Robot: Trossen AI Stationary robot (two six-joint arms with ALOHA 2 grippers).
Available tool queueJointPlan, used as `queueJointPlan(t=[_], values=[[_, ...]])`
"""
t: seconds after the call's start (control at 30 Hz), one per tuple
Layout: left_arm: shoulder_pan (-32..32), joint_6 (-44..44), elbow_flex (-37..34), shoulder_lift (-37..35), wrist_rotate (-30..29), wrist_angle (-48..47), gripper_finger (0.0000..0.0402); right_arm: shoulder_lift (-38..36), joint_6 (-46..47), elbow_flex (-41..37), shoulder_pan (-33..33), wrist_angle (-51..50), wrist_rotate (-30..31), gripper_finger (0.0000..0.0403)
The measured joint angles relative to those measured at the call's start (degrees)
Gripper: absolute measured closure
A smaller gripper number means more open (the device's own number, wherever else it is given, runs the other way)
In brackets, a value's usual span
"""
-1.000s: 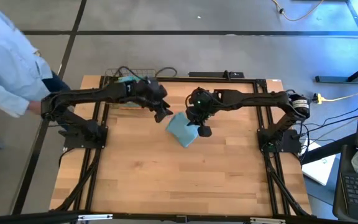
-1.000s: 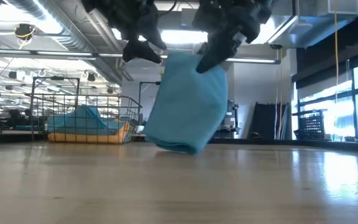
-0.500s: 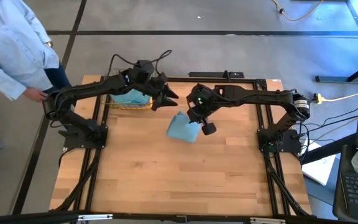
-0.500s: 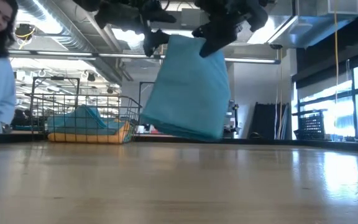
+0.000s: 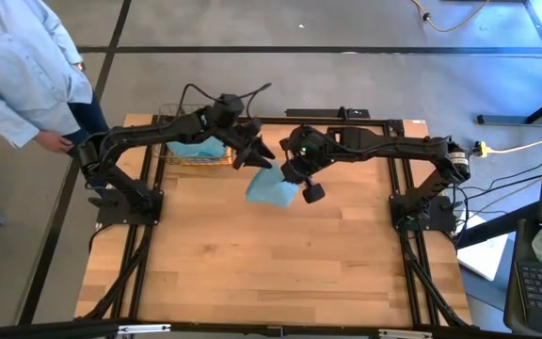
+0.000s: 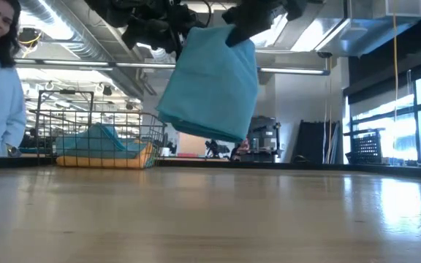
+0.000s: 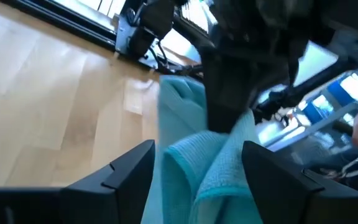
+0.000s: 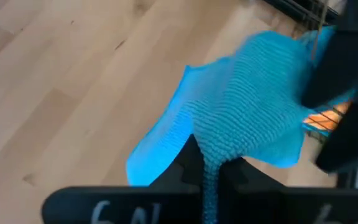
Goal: Fold microfiber towels
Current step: Put the folded light blue microfiber cloth into the wire basket
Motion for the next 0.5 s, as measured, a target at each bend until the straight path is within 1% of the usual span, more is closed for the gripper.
queueJointPlan(t=[0.2, 0.27, 0.37, 0.43, 0.5], values=[[0.67, -1.20, 0.00, 0.07, 1.58, 1.31, 0.0168, 0.00, -0.72, 0.02, 1.48, 0.03, -0.24, 0.0396], [0.23, -1.70, 0.04, 1.08, 4.21, 1.42, 0.0168, 0.00, -1.08, 0.04, 1.92, 0.05, -0.41, 0.0396], [-0.52, -6.04, 0.04, 2.77, 9.49, 1.27, 0.0168, 0.00, -1.20, 0.04, 2.17, 0.07, -0.43, 0.0397], [-1.20, -8.20, 0.04, 3.42, 11.08, 1.05, 0.0168, 0.00, -1.20, 0.04, 2.19, 0.14, -0.40, 0.0396], [-1.97, -8.69, 0.04, 4.11, 11.47, 1.33, 0.0168, 0.00, -1.20, 0.04, 2.14, 0.21, -0.19, 0.0396]])
